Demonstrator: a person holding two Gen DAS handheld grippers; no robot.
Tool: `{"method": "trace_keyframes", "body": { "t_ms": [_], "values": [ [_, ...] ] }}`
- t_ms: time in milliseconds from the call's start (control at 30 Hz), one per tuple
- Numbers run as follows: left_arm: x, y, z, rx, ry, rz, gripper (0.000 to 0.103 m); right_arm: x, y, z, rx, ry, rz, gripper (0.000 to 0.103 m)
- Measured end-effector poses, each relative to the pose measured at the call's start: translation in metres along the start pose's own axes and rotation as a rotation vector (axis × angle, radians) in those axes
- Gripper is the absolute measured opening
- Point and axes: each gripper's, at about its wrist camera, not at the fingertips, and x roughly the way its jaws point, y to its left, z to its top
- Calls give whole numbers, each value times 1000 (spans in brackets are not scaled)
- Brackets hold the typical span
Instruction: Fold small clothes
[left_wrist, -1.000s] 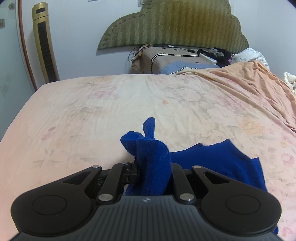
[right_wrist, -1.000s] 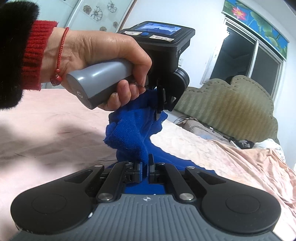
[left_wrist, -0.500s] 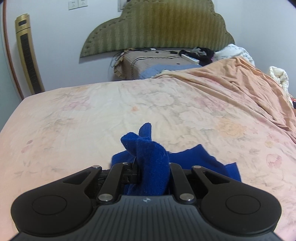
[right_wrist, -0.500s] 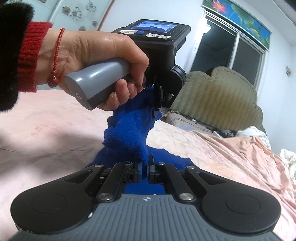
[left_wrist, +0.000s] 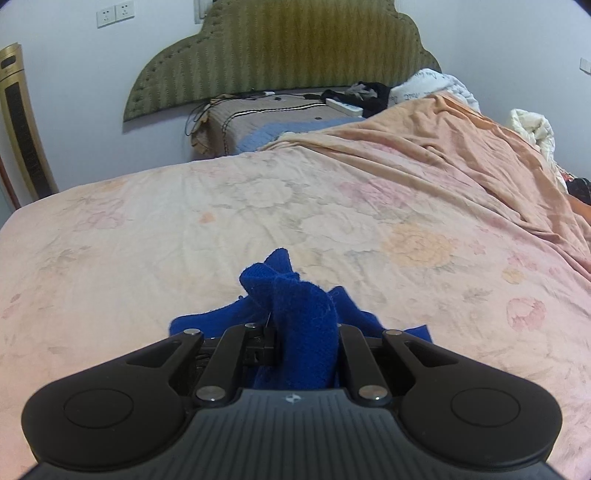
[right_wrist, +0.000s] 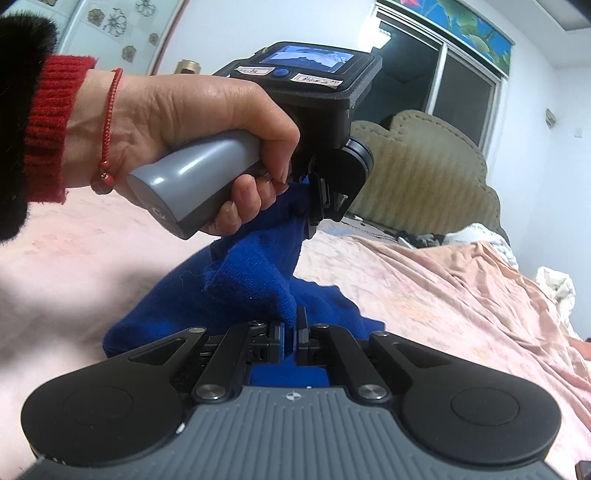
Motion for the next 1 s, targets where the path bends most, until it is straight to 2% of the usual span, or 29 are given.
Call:
{"method": "trace_keyframes", "body": {
  "t_ms": [467,667,833,867,933,967,1000],
  "values": [
    [26,-42,-7,44,51,-26,11,7,-29,-20,103,57,13,4],
    [39,-58,-11,67,74,-47,11,14,-49,-30,227,108,50,4],
    [48,-65,-16,74,89,-93,14,22,-65,-42,360,166,109,4],
    [48,-64,-16,66,90,-116,17,23,-66,-45,377,173,116,4],
    [44,-61,-12,35,86,-156,29,25,-68,-48,414,188,137,4],
    [41,-59,-9,17,80,-176,47,26,-69,-50,432,196,146,4],
    [37,-56,-6,-1,65,-191,70,28,-71,-52,449,204,155,4]
  ]
}}
